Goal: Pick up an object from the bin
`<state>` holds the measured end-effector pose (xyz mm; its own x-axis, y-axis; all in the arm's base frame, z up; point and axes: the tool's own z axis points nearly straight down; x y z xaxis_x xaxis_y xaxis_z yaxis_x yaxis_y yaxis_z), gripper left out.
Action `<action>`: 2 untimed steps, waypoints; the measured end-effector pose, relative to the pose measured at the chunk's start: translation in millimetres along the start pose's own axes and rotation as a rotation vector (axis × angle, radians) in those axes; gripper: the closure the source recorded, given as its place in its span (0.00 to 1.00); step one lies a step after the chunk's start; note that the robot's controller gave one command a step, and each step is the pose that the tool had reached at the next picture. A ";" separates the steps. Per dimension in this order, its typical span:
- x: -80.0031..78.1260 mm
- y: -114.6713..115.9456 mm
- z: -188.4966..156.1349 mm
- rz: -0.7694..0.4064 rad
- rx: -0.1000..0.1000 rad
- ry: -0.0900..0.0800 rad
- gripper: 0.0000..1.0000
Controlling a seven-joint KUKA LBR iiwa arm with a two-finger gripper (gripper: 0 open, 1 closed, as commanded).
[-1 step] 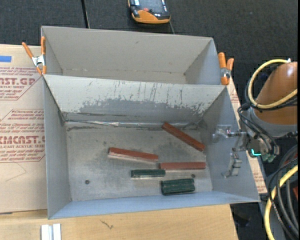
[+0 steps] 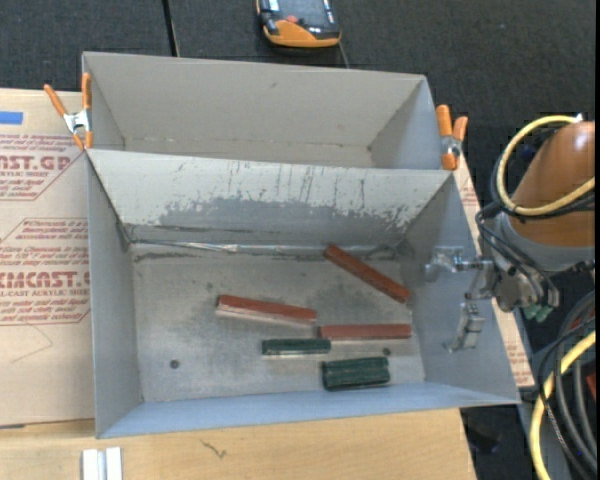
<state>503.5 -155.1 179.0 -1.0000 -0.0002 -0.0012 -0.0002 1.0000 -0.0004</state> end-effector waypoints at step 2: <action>-24.6 80.1 73.5 -0.187 -0.001 0.003 0.00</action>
Offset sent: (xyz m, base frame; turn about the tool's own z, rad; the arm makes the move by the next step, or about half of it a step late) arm 0.0371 0.0887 -0.0345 -0.2941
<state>528.2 -75.1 105.5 -0.9825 -0.1863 0.0022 -0.1863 0.9825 0.0011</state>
